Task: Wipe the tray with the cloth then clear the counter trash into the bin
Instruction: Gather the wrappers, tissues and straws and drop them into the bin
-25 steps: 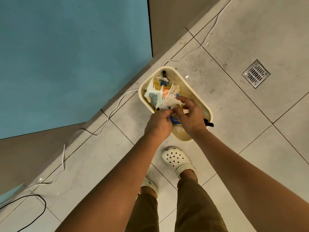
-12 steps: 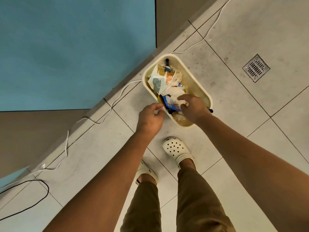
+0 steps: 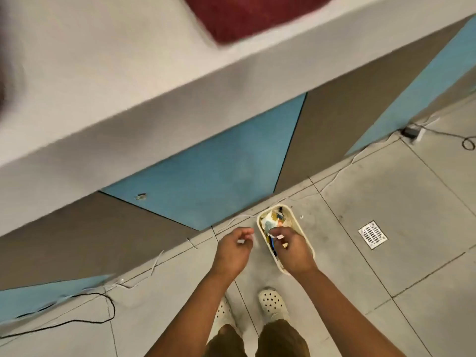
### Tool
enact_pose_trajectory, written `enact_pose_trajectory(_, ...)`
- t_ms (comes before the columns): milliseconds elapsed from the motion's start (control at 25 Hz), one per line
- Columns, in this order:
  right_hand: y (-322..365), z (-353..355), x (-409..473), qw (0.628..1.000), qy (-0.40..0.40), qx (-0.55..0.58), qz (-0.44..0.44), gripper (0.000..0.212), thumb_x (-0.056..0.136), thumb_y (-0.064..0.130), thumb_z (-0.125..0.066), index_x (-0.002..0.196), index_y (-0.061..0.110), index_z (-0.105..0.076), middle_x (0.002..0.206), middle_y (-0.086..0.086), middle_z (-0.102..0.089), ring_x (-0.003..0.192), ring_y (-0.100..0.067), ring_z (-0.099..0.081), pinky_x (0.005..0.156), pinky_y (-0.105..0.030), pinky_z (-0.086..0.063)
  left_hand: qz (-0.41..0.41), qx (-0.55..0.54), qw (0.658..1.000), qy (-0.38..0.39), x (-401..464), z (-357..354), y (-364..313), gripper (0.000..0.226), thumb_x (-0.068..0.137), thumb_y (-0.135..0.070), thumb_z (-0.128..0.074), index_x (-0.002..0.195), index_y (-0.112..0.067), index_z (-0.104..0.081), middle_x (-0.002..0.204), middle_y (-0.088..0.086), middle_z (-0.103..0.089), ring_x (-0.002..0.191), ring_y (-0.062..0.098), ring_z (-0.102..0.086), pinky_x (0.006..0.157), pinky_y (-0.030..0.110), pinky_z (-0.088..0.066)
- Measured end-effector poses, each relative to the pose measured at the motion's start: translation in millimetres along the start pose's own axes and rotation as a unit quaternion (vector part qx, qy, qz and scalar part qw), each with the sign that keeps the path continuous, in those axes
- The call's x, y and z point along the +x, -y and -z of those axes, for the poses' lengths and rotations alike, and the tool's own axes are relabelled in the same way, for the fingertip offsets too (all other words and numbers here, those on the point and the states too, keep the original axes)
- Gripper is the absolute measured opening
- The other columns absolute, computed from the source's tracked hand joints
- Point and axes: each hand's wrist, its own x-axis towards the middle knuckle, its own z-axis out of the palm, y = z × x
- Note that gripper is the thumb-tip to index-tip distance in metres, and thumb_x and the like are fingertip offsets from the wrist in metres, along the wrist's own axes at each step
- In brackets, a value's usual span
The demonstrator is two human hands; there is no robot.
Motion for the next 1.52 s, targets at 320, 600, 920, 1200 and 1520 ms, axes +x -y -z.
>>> enact_pose_trajectory(320,214.1,76.1,-57.9,0.971,0.066,0.001,0.228,0.024,0.086,0.001,-0.054,0.107,0.008,-0.065,0.095,0.000,-0.062,0.068,-0.014,-0.056,0.061,-0.010,-0.041,-0.117,-0.060,0.987,-0.095,-121.4,115.2,-145.7,0.025,0.092,-0.007,-0.050,0.114,-0.008,-0.061,0.108,0.013,-0.063,0.088,0.018,-0.058,0.064,0.014,-0.039)
enact_pose_trajectory(600,315.8,84.2,-82.1,0.932,0.078,0.021,0.353,0.026,0.084,-0.002,-0.052,0.092,0.020,-0.063,0.084,0.004,-0.060,0.057,-0.016,-0.048,0.047,-0.007,-0.037,-0.167,-0.131,0.956,-0.200,-167.6,198.6,-169.9,0.023,0.093,-0.011,-0.049,0.113,-0.015,-0.059,0.085,-0.005,-0.055,0.072,0.005,-0.053,0.051,0.009,-0.041)
enact_pose_trajectory(920,405.0,22.5,-103.0,0.921,0.067,0.023,0.382,0.023,0.087,0.008,-0.052,0.091,0.027,-0.064,0.086,0.017,-0.059,0.054,-0.007,-0.048,0.051,-0.002,-0.037,-0.183,-0.152,0.938,-0.251,-196.9,305.8,-141.2,0.026,0.091,-0.011,-0.049,0.113,-0.018,-0.060,0.092,-0.007,-0.060,0.074,0.002,-0.055,0.057,0.007,-0.042)
enact_pose_trajectory(1200,456.2,-35.7,-109.5,0.930,0.056,0.033,0.363,0.022,0.089,0.010,-0.053,0.094,0.030,-0.063,0.087,0.017,-0.059,0.074,0.002,-0.055,0.060,0.002,-0.038,-0.188,-0.169,0.929,-0.272,-193.1,402.8,-106.5,0.022,0.092,-0.013,-0.050,0.108,-0.022,-0.062,0.084,-0.007,-0.060,0.074,0.003,-0.058,0.050,0.003,-0.041)
enact_pose_trajectory(1520,482.5,-50.8,-77.6,0.943,0.018,0.020,0.332,0.019,0.090,0.015,-0.053,0.093,0.031,-0.064,0.091,0.018,-0.060,0.076,-0.001,-0.056,0.059,-0.005,-0.041,-0.173,-0.164,0.934,-0.268,-150.7,464.1,-109.7,0.020,0.092,-0.018,-0.050,0.104,-0.031,-0.061,0.090,-0.011,-0.062,0.079,0.003,-0.060,0.052,0.009,-0.046)
